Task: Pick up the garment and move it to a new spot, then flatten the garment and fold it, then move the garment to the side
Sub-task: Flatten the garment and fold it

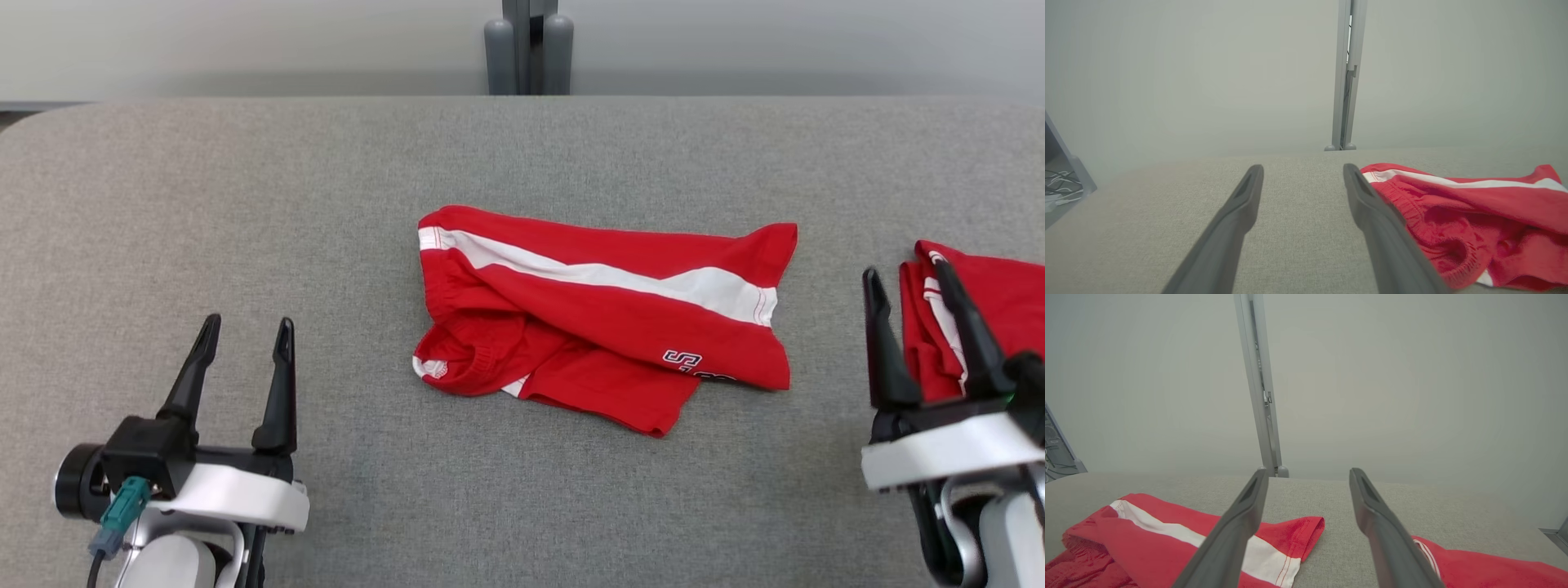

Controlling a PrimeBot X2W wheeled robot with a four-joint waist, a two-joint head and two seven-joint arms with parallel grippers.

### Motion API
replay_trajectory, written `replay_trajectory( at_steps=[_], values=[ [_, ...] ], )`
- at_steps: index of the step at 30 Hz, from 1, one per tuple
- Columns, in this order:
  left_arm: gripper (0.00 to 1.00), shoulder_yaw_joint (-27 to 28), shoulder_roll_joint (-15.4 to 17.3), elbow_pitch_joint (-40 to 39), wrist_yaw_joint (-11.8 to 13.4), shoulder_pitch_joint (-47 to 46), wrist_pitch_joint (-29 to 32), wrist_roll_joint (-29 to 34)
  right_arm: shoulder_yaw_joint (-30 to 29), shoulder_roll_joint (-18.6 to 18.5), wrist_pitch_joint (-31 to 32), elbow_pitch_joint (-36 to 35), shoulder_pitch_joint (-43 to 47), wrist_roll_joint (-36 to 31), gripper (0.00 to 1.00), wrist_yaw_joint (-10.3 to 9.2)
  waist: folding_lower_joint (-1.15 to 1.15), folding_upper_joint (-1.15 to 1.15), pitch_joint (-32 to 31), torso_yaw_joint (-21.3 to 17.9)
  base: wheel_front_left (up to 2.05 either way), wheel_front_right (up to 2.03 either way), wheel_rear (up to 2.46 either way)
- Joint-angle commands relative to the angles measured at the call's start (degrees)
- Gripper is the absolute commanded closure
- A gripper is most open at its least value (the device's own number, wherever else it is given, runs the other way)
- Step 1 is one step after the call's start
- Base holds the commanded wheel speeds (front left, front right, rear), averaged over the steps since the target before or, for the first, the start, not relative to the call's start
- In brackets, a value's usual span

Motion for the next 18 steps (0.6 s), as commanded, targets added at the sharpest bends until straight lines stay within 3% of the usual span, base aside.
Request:
replay_trajectory(
  at_steps=[1, 11, 18],
  values=[
    [0.0, 0.11, 0.44, -0.18, 0.37, 0.66, 0.24, 0.34, -0.29, 0.16, 0.38, -0.93, 1.26, -0.33, 0.0, 0.02, 0.0, 0.0, -0.69, -0.16, 0.0, 0.0, 0.0],
    [0.0, -0.61, 0.83, -1.11, 1.34, 4.81, 1.89, 0.09, -1.83, 2.41, 3.29, -5.22, 10.98, -2.91, 0.0, 0.02, 0.0, 0.0, -4.69, -0.1, 0.0, 0.0, 0.0],
    [0.0, -1.16, 0.92, -2.08, 1.74, 5.91, 2.99, -0.19, -2.02, 2.76, 4.2, -6.37, 12.88, -2.63, 0.0, 0.02, 0.0, 0.0, -5.53, -0.17, 0.0, 0.0, 0.0]
  ],
)
